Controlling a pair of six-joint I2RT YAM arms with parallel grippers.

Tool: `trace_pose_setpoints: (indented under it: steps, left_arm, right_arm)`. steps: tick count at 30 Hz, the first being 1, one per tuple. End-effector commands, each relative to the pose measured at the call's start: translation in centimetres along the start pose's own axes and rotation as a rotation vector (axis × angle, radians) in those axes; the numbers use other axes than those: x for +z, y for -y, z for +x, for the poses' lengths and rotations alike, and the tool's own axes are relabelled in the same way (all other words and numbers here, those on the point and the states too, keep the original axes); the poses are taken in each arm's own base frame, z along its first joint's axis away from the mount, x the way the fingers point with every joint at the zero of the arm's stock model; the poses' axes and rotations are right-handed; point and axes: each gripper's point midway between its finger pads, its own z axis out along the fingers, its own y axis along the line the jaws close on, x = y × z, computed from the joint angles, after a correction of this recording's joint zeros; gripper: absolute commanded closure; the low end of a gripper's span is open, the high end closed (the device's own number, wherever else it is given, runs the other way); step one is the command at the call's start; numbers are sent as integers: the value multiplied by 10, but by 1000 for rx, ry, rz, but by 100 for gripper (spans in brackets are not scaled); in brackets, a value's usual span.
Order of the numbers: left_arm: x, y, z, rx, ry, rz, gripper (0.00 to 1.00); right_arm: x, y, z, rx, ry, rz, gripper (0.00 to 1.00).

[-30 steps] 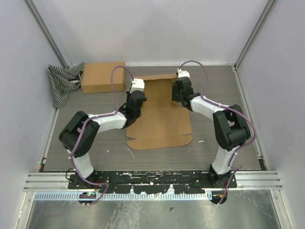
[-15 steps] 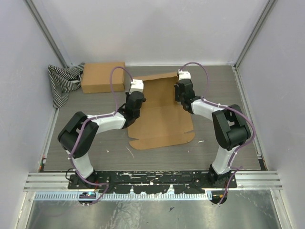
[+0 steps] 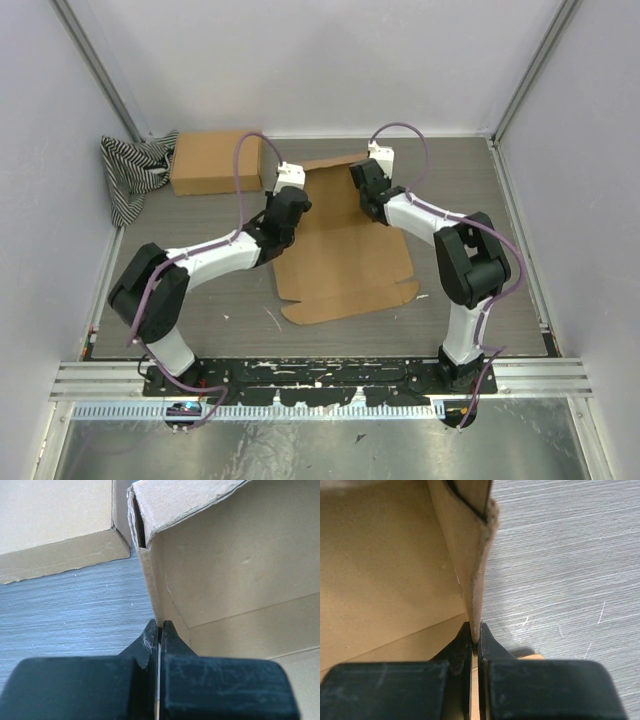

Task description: Fold the paper box

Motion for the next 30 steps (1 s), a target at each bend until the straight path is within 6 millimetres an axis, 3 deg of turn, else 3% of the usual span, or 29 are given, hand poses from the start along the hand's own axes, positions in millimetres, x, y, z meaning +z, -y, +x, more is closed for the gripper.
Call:
trace_pose_setpoints:
  steps: [1, 2, 4, 6, 9, 11, 18, 23, 25, 27, 28, 30]
  left_arm:
    - [-12, -17, -7, 28, -39, -34, 100]
    - [-13, -16, -9, 26, -46, -26, 100]
    - [-16, -14, -10, 21, -58, -11, 100]
    - [-17, -15, -10, 21, -73, -4, 100]
    - [-17, -16, -9, 9, -103, 11, 100]
    - [-19, -17, -7, -6, -122, 20, 100]
    - [-20, -13, 9, -127, -241, 89, 100]
    - [-16, 1, 27, -275, -395, 172, 100]
    - [-17, 9, 31, -315, -444, 199, 100]
    - [-18, 16, 34, -342, -476, 219, 90]
    - [-19, 17, 35, -348, -488, 224, 81]
    - [-20, 17, 34, -355, -501, 225, 54]
  right_arm:
    - [-4, 20, -1, 35, -38, 59, 99]
    - [-9, 15, -6, 31, -40, 22, 95]
    - [-19, 7, -12, 11, -59, -39, 72]
    - [-31, 4, -22, -4, -60, -82, 60]
    - [-53, 9, -38, -21, -31, -117, 11]
    - [-68, 15, -50, -20, -2, -128, 0]
    - [-117, 40, -90, 65, 107, -213, 0]
    - [-141, 35, -102, 219, 82, -491, 3]
    - [-144, 20, -97, 239, 23, -653, 32]
    - [-140, 11, -89, 272, -53, -732, 56]
    - [-135, 8, -84, 283, -85, -739, 61]
    - [-126, 11, -77, 296, -112, -692, 63]
